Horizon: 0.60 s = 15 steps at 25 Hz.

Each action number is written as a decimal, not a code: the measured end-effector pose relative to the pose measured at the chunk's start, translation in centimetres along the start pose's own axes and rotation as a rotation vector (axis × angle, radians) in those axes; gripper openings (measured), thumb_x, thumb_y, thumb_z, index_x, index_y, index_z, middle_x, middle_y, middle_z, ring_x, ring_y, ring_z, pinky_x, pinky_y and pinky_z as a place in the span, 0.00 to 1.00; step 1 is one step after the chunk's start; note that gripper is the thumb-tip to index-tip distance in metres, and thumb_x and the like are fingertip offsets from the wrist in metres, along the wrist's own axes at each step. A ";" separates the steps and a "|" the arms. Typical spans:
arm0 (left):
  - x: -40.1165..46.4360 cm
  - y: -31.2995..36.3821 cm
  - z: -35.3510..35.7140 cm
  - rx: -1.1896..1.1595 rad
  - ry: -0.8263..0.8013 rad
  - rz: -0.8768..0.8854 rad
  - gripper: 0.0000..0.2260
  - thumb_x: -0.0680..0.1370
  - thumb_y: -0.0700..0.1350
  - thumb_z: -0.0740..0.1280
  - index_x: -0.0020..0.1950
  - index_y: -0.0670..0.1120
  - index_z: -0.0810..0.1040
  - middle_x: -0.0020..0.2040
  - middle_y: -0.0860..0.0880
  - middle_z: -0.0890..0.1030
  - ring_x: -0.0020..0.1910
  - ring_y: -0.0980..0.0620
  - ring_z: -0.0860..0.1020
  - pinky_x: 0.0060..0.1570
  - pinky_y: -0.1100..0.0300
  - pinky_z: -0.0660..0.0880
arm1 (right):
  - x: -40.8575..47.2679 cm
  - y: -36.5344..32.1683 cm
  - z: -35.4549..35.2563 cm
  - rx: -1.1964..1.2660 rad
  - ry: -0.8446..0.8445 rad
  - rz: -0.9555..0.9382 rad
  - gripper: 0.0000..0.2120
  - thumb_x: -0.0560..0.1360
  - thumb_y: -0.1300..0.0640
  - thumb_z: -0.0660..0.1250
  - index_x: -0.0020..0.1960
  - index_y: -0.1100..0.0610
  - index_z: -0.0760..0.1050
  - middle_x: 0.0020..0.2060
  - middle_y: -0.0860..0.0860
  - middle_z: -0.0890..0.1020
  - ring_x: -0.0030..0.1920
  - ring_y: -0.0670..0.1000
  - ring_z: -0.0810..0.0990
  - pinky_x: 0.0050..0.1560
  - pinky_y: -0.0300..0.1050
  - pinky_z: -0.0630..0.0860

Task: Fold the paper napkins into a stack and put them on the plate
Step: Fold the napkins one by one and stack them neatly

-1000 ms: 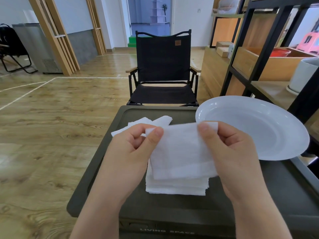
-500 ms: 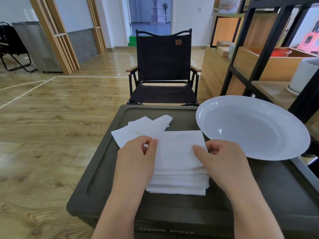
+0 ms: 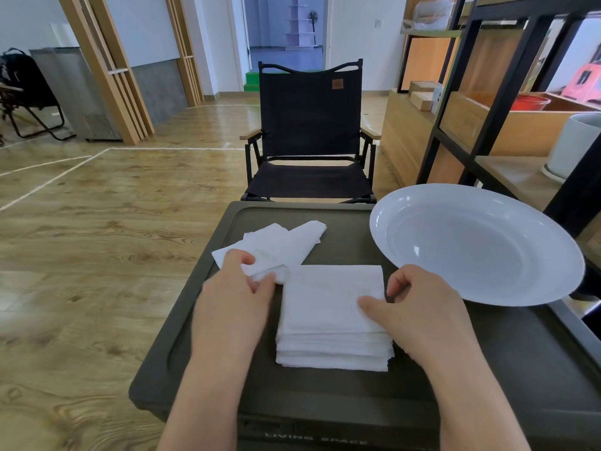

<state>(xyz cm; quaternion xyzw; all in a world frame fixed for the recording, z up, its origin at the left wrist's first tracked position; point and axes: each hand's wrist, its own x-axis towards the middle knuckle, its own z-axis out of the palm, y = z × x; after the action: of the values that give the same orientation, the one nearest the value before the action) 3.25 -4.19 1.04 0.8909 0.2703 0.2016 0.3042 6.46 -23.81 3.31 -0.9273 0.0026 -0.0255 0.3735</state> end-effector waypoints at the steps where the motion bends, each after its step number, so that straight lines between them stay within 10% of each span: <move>1: 0.4 -0.9 -0.2 0.096 0.036 0.046 0.17 0.75 0.49 0.68 0.62 0.53 0.71 0.49 0.50 0.80 0.47 0.47 0.76 0.41 0.56 0.69 | -0.1 0.0 -0.1 0.051 0.044 -0.015 0.14 0.65 0.47 0.74 0.35 0.51 0.69 0.28 0.47 0.74 0.29 0.47 0.73 0.28 0.40 0.66; 5: 1.2 -2.6 0.1 0.370 -0.025 0.103 0.20 0.79 0.46 0.62 0.71 0.51 0.69 0.68 0.49 0.72 0.59 0.44 0.69 0.54 0.56 0.65 | 0.2 0.0 -0.6 0.209 0.169 -0.068 0.15 0.65 0.46 0.73 0.33 0.50 0.68 0.27 0.47 0.72 0.29 0.47 0.71 0.29 0.40 0.65; 15: 0.5 -0.5 -3.1 0.038 0.442 0.121 0.05 0.76 0.47 0.67 0.49 0.49 0.82 0.38 0.54 0.77 0.39 0.50 0.72 0.37 0.58 0.64 | 0.3 -0.2 -0.9 0.342 0.223 -0.149 0.12 0.67 0.47 0.72 0.35 0.49 0.70 0.23 0.49 0.72 0.25 0.46 0.71 0.30 0.38 0.68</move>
<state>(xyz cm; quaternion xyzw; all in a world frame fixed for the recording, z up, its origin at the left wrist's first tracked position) 1.83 -2.20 3.10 0.8452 0.2803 0.4045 0.2084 6.73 -24.26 4.08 -0.8395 -0.0290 -0.1554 0.5198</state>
